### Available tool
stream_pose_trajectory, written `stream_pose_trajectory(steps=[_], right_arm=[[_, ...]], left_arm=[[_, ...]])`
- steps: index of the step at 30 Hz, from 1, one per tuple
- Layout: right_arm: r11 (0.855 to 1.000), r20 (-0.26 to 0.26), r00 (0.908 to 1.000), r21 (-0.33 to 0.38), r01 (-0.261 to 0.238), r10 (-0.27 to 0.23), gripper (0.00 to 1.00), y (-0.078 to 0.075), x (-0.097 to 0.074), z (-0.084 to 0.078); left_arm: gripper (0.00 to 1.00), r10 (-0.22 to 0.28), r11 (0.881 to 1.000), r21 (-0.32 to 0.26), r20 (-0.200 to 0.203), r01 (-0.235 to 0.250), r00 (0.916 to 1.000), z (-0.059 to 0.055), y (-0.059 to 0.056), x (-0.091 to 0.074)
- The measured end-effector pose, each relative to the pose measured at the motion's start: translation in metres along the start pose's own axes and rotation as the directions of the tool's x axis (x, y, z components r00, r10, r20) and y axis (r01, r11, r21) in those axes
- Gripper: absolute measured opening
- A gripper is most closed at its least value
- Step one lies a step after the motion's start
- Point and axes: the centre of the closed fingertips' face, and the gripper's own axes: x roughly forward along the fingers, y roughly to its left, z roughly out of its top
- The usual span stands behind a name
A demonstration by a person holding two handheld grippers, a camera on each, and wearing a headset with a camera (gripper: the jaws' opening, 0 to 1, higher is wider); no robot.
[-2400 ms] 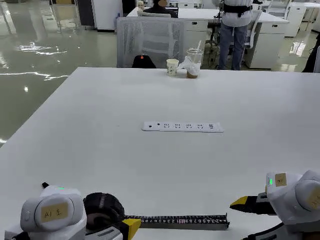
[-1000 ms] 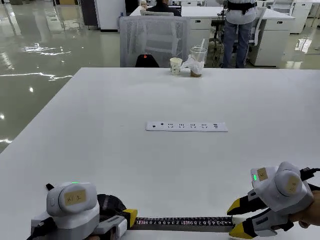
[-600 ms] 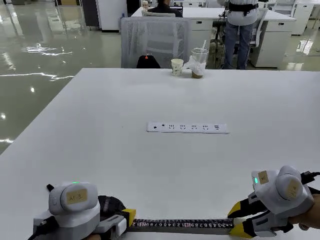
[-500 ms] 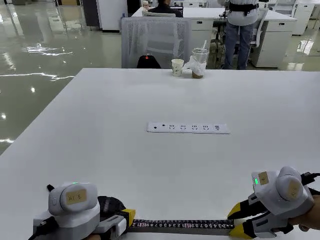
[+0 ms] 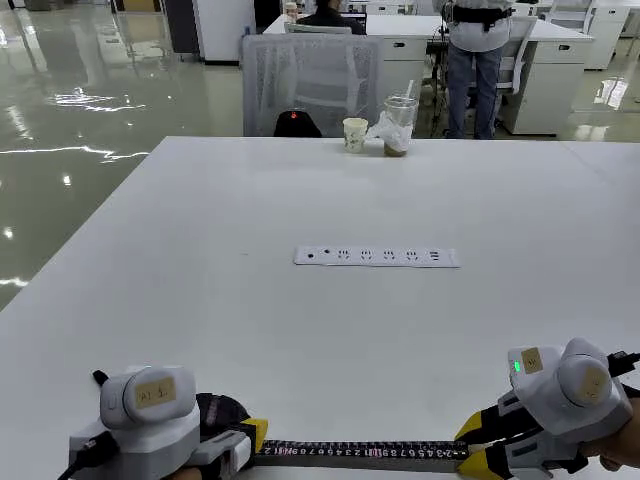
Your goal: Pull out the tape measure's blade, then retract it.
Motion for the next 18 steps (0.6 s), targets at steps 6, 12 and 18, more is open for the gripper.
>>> stream_pose_trajectory(steps=[6, 12, 18], right_arm=[[1.0, 0.014, 0.9999, 0.011, 0.001, -0.001, 0.11, 0.0006, -0.0002, 0.0007], [1.0, 0.016, 0.9999, 0.013, -0.002, 0.002, 0.11, 0.0001, 0.0004, 0.0003], [1.0, 0.01, 1.0, 0.007, -0.001, 0.001, 0.1, 0.0005, 0.0004, 0.0007]], left_arm=[[0.62, 0.007, 1.0, 0.004, -0.006, -0.007, 1.0, -0.0013, 0.0008, 0.0015], [0.63, 0.013, 1.0, 0.005, -0.012, -0.013, 0.9998, -0.0025, 0.0014, 0.0033], [0.63, 0.019, 1.0, 0.005, -0.017, -0.019, 0.9997, -0.0035, 0.0016, 0.005]])
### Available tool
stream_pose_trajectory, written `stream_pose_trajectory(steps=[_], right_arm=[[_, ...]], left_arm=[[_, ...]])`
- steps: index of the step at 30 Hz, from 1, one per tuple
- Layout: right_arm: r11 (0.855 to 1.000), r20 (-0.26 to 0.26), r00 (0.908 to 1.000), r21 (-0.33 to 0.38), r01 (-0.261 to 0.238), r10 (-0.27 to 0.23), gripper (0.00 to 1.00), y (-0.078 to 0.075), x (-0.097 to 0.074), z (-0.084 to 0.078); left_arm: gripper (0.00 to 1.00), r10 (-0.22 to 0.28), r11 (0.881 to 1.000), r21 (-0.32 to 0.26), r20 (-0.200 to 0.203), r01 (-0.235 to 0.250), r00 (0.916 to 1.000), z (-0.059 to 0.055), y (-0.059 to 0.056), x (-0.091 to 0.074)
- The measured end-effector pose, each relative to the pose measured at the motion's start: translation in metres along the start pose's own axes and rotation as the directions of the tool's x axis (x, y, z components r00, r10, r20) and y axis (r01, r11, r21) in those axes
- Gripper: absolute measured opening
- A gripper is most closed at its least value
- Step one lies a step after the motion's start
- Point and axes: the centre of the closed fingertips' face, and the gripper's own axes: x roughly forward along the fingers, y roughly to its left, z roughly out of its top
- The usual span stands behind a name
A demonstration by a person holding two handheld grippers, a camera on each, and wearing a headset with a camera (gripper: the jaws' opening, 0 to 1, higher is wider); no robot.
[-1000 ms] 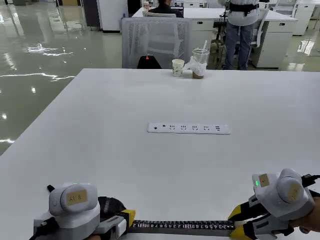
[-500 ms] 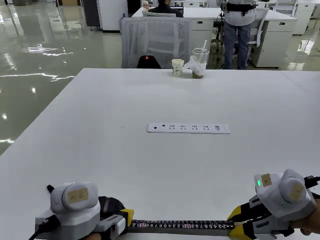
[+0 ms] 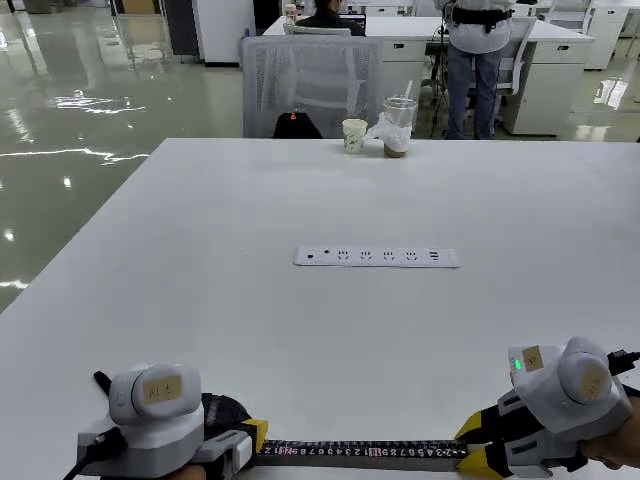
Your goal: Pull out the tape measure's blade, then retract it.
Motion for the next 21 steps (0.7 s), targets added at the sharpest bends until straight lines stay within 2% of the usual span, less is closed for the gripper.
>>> stream_pose_trajectory(steps=[21], right_arm=[[1.0, -0.005, 1.0, -0.002, -0.001, 0.001, 0.1, -0.0004, -0.0005, -0.0013]], left_arm=[[0.59, 0.02, 0.999, 0.028, -0.019, -0.019, 0.9996, -0.001, 0.0013, -0.0005]])
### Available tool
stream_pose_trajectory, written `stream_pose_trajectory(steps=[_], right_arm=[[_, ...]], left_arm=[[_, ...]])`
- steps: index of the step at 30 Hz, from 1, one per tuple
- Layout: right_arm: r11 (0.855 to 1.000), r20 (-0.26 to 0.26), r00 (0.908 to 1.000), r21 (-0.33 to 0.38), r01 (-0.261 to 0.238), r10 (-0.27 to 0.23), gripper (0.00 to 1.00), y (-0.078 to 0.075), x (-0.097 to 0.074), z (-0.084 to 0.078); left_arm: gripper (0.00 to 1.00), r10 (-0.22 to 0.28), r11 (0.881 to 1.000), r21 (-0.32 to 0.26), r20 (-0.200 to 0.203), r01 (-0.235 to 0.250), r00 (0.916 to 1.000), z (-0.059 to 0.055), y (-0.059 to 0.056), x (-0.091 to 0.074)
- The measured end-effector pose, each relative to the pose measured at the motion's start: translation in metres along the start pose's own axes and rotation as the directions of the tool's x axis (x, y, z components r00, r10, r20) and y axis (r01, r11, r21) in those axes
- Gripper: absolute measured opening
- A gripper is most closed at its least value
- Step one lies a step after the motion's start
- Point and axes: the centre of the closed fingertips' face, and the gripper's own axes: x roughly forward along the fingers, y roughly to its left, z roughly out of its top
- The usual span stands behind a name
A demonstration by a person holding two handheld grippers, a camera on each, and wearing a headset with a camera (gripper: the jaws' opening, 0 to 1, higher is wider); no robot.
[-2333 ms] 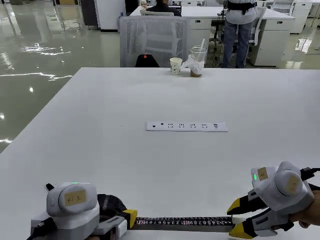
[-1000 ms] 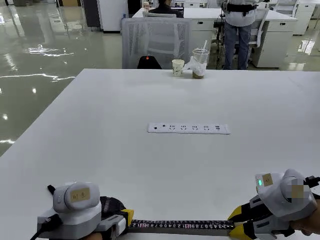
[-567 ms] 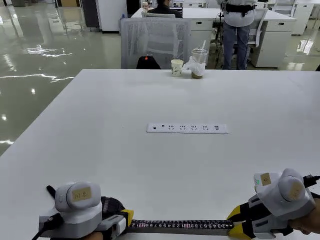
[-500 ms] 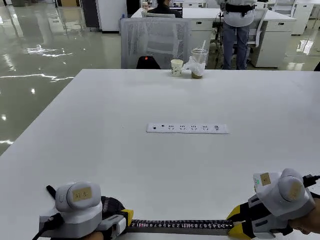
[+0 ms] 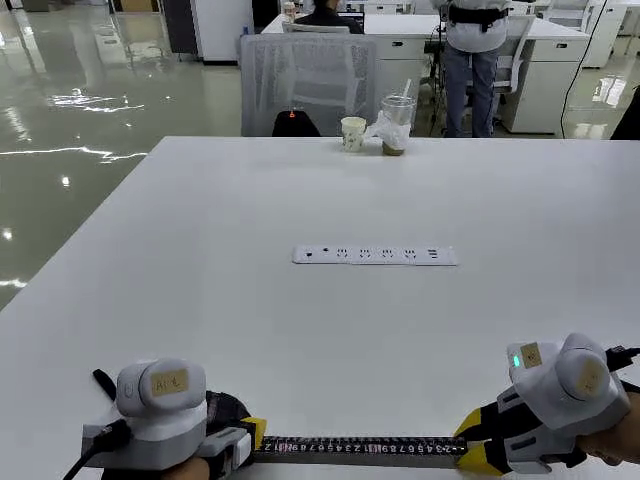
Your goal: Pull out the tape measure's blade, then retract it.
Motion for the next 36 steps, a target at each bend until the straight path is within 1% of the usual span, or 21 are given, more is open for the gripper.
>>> stream_pose_trajectory(steps=[11, 36], right_arm=[[1.0, -0.003, 1.0, -0.002, 0.0, 0.0, 0.09, 0.0007, -0.0002, -0.0002], [1.0, -0.005, 1.0, 0.002, -0.001, 0.001, 0.09, 0.0003, -0.0004, 0.0]], left_arm=[[0.58, 0.002, 1.0, 0.005, -0.01, -0.002, 0.9999, -0.0014, 0.0004, -0.0016], [0.57, -0.009, 1.0, 0.0, -0.019, 0.009, 0.9998, -0.0016, -0.0001, -0.0002]])
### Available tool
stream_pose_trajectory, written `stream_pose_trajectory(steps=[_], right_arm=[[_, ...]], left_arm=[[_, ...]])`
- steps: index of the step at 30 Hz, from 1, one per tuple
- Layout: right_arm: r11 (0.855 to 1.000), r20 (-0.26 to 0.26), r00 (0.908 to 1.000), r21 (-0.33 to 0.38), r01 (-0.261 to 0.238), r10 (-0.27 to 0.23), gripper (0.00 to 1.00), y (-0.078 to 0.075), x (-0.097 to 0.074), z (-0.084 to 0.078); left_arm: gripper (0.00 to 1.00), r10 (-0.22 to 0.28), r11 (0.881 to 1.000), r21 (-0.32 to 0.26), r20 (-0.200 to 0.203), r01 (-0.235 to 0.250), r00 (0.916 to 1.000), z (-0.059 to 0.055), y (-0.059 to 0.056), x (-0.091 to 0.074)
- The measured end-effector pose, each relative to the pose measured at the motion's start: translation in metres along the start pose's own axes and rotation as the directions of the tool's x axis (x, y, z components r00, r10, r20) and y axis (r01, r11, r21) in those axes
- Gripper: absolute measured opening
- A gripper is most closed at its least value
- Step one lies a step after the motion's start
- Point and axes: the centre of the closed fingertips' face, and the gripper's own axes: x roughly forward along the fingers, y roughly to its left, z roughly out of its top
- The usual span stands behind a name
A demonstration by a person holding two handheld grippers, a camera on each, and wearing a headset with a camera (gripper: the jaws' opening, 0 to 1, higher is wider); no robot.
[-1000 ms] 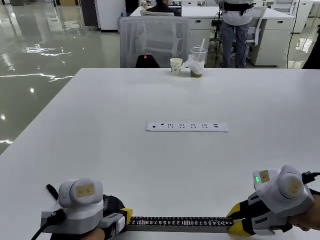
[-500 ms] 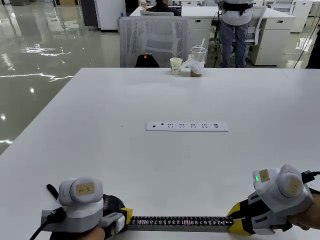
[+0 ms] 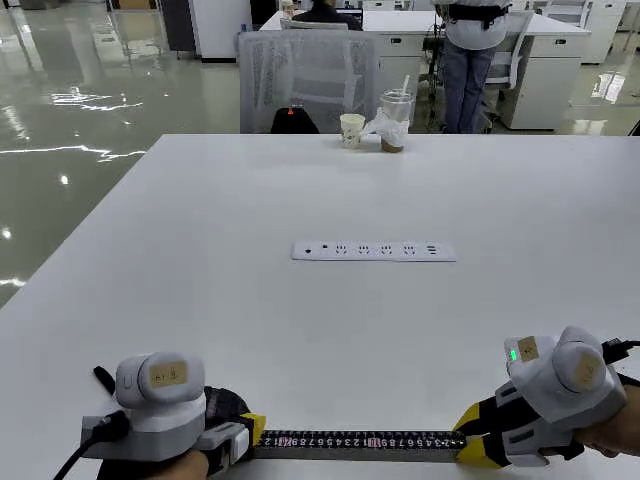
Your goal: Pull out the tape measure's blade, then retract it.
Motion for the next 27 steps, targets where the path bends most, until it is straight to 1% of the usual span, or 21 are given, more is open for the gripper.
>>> stream_pose_trajectory(steps=[11, 21, 27], right_arm=[[1.0, 0.003, 1.0, -0.004, -0.007, 0.007, 0.09, 0.0, 0.004, 0.005], [1.0, 0.003, 0.9999, -0.006, -0.011, 0.011, 0.09, 0.001, 0.006, 0.008], [1.0, 0.004, 0.9999, -0.009, -0.013, 0.013, 0.09, 0.003, 0.009, 0.012]], left_arm=[[0.58, -0.004, 1.0, -0.001, -0.002, 0.004, 1.0, 0.001, 0.0, 0.0], [0.57, -0.008, 1.0, -0.001, -0.007, 0.008, 0.9999, 0.0, 0.001, 0.001], [0.58, -0.01, 1.0, -0.002, -0.008, 0.01, 0.9999, 0.0, 0.001, 0.001]])
